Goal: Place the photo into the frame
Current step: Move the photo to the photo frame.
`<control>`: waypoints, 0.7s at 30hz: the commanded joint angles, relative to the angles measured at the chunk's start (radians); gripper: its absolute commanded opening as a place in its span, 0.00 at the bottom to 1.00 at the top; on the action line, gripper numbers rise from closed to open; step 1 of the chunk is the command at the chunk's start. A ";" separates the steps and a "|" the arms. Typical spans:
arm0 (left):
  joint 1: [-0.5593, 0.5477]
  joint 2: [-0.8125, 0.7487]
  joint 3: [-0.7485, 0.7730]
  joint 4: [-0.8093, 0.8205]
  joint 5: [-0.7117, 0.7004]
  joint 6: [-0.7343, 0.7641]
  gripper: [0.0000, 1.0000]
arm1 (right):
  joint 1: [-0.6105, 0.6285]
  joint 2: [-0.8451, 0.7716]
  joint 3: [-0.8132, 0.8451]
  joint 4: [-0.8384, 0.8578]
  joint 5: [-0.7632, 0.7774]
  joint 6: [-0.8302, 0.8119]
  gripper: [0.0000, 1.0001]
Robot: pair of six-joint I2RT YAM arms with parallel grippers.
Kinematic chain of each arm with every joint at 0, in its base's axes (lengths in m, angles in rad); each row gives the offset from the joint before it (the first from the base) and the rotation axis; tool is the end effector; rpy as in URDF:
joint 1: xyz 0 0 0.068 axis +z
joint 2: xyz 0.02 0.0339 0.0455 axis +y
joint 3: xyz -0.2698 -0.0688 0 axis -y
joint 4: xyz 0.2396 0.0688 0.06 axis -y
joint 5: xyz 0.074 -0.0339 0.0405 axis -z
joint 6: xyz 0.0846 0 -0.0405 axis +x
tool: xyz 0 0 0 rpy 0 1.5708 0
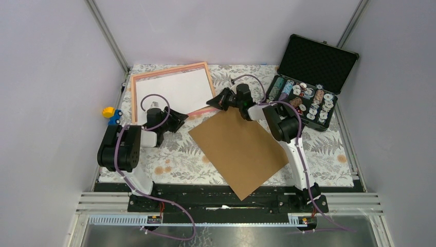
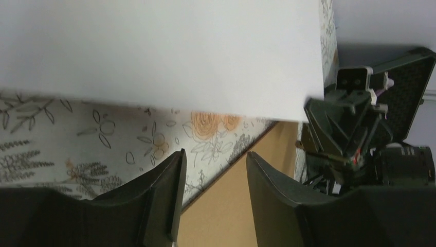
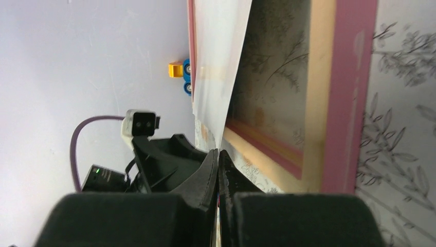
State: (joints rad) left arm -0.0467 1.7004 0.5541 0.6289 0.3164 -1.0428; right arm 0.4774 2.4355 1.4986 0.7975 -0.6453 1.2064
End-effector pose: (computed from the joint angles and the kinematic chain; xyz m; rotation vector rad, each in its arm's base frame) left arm 0.3408 -0.0423 0.1110 -0.8745 2.0367 -0.9662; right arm 0.4702 0.3005 0.1114 0.1666 2.0373 1.7101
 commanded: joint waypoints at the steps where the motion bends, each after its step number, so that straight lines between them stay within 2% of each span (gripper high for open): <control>1: -0.001 -0.099 -0.029 -0.011 0.031 0.042 0.54 | -0.005 0.043 0.103 -0.079 0.027 -0.046 0.00; 4: 0.005 -0.200 -0.019 -0.116 0.020 0.080 0.57 | -0.004 0.061 0.137 -0.121 0.048 -0.069 0.00; 9: 0.089 -0.411 0.050 -0.343 0.017 0.156 0.60 | -0.004 0.077 0.151 -0.130 0.073 -0.085 0.00; 13: 0.115 -0.537 0.126 -0.497 -0.021 0.216 0.65 | -0.002 0.099 0.187 -0.133 0.077 -0.081 0.00; 16: 0.116 -0.586 0.173 -0.559 -0.027 0.235 0.66 | 0.000 0.105 0.215 -0.149 0.068 -0.093 0.00; 21: 0.116 -0.623 0.197 -0.563 -0.017 0.221 0.66 | 0.005 0.106 0.253 -0.206 0.065 -0.140 0.00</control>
State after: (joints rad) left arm 0.0677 1.1015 0.7181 0.1192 0.3069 -0.8425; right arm 0.4774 2.5404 1.6840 0.6186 -0.5892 1.1217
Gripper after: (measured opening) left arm 0.659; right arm 0.014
